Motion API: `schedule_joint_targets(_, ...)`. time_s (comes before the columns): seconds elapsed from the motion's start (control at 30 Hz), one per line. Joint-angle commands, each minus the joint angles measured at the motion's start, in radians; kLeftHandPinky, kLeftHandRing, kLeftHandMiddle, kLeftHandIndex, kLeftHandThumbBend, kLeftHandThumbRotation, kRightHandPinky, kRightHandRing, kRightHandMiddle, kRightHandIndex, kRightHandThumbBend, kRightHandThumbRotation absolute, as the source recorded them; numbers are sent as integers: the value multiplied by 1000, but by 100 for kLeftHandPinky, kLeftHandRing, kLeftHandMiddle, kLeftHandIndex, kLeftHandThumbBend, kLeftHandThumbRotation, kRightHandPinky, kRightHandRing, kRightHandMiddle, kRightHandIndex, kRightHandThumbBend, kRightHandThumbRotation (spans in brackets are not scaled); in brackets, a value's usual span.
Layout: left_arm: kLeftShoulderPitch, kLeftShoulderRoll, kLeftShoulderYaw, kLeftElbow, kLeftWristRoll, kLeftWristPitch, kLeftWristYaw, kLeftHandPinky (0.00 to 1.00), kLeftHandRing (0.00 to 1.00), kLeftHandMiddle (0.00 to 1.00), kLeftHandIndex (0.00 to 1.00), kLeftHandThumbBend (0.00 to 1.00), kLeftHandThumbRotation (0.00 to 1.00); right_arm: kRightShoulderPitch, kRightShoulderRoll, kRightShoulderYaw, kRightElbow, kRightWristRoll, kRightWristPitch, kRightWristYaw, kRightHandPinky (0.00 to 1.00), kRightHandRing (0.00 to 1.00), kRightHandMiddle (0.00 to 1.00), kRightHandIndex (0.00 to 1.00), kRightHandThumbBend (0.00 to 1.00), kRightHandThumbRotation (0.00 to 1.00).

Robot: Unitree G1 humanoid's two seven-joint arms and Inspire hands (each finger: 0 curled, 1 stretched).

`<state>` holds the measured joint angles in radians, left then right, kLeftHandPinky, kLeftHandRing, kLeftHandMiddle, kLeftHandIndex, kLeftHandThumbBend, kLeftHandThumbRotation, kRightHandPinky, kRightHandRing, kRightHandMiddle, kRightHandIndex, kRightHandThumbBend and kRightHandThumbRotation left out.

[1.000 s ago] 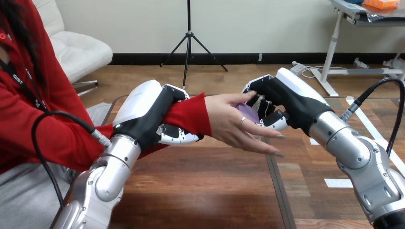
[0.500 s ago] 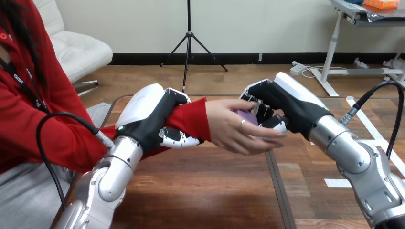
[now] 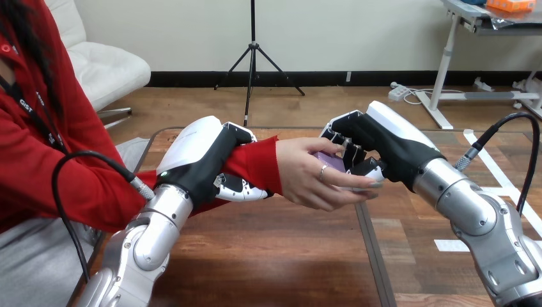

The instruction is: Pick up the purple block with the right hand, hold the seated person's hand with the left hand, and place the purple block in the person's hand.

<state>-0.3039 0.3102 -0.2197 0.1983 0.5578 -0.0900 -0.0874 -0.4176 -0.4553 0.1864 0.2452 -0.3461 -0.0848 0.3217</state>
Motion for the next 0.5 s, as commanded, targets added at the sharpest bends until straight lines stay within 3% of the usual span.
schedule_joint_targets(0.0,-176,-36,12,-22,-20,-38,43,20,26,36,37,61,0,-54,24,-21,-125,36,-8,6,28,34,40,45,70,0)
schedule_joint_targets(0.47,-164,-25,16,-31,-23,-40,39,20,26,36,37,61,0,-50,20,-30,-116,37,-9,4,29,34,41,45,71,0)
